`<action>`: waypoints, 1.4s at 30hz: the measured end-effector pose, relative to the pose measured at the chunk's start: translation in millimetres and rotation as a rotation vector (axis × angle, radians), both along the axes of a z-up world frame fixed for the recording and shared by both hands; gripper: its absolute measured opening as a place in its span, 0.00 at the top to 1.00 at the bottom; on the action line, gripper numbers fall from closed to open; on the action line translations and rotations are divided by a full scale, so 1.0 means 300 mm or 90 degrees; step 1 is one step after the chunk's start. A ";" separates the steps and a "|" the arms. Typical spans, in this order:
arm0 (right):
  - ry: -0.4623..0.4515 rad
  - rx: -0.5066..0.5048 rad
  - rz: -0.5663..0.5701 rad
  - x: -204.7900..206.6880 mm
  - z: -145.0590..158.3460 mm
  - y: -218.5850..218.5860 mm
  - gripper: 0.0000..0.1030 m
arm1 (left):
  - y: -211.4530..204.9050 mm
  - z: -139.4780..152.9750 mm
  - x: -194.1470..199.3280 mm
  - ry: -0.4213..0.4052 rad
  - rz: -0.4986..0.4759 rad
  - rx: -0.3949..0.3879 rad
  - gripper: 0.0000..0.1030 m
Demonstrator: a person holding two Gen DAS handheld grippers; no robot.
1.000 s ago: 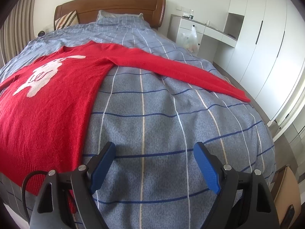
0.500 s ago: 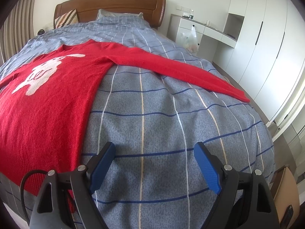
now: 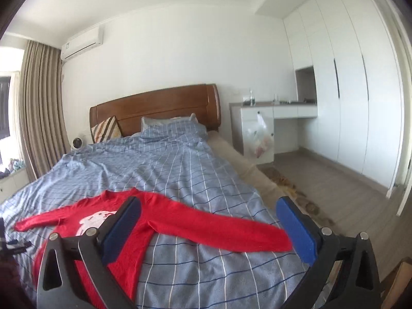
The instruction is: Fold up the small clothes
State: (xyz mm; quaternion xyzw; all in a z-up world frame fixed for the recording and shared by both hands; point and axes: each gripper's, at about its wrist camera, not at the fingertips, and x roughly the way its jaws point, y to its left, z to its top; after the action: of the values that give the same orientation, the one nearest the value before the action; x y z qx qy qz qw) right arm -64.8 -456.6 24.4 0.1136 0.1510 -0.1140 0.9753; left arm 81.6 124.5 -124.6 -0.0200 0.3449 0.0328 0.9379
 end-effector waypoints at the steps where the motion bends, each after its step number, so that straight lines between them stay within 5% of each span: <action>1: 0.018 0.063 0.015 0.036 -0.021 -0.069 0.00 | -0.004 -0.003 0.004 0.002 -0.002 0.002 0.01; 6: 0.113 0.513 0.008 0.157 -0.370 -0.375 0.14 | -0.015 -0.001 0.001 -0.003 -0.008 0.024 0.01; 8: 0.129 0.611 -0.042 0.167 -0.501 -0.435 0.18 | -0.007 -0.005 0.003 0.002 -0.005 0.018 0.01; 10: 0.130 0.640 -0.074 0.188 -0.573 -0.479 0.35 | 0.003 -0.013 0.011 0.011 0.001 0.009 0.01; 12: 0.121 0.641 -0.115 0.202 -0.597 -0.508 0.45 | 0.015 -0.025 0.020 0.021 0.011 0.002 0.01; 17: 0.131 0.626 -0.137 0.292 -0.609 -0.555 0.50 | 0.049 -0.057 0.040 0.049 0.029 -0.026 0.01; 18: 0.149 0.611 -0.136 0.314 -0.606 -0.558 0.63 | 0.051 -0.060 0.042 0.051 0.030 -0.028 0.01; 19: 0.171 0.591 -0.138 0.334 -0.599 -0.558 0.88 | 0.050 -0.060 0.042 0.050 0.030 -0.026 0.01; 20: 0.188 0.571 -0.142 0.352 -0.588 -0.555 0.94 | 0.047 -0.060 0.040 0.049 0.030 -0.022 0.01; 24: 0.171 0.474 -0.114 0.450 -0.401 -0.488 0.93 | 0.037 -0.058 0.036 0.045 0.025 -0.016 0.01; 30: 0.137 0.282 0.104 0.773 -0.018 -0.052 0.94 | 0.043 -0.056 0.044 0.043 0.021 -0.025 0.01; 34: 0.164 0.207 0.231 0.960 0.066 0.315 0.94 | 0.044 -0.058 0.044 0.041 0.017 -0.022 0.01; 37: 0.208 0.159 0.298 1.063 0.019 0.565 0.91 | 0.038 -0.063 0.048 0.042 0.013 -0.011 0.01; 39: 0.254 0.163 0.355 1.103 -0.068 0.706 0.77 | 0.039 -0.066 0.048 0.043 0.011 -0.013 0.01; 40: 0.281 0.189 0.389 1.125 -0.119 0.752 0.49 | 0.042 -0.065 0.049 0.044 0.011 -0.017 0.01; 42: 0.313 0.304 0.464 1.124 -0.221 0.804 0.36 | 0.050 -0.065 0.051 0.045 0.011 -0.027 0.01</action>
State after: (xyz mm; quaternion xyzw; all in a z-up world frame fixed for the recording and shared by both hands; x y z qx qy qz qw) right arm 272.5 -215.5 -41.8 0.2433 0.4280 0.2486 0.8342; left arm 96.8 139.4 -144.0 -0.0422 0.3783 0.0345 0.9241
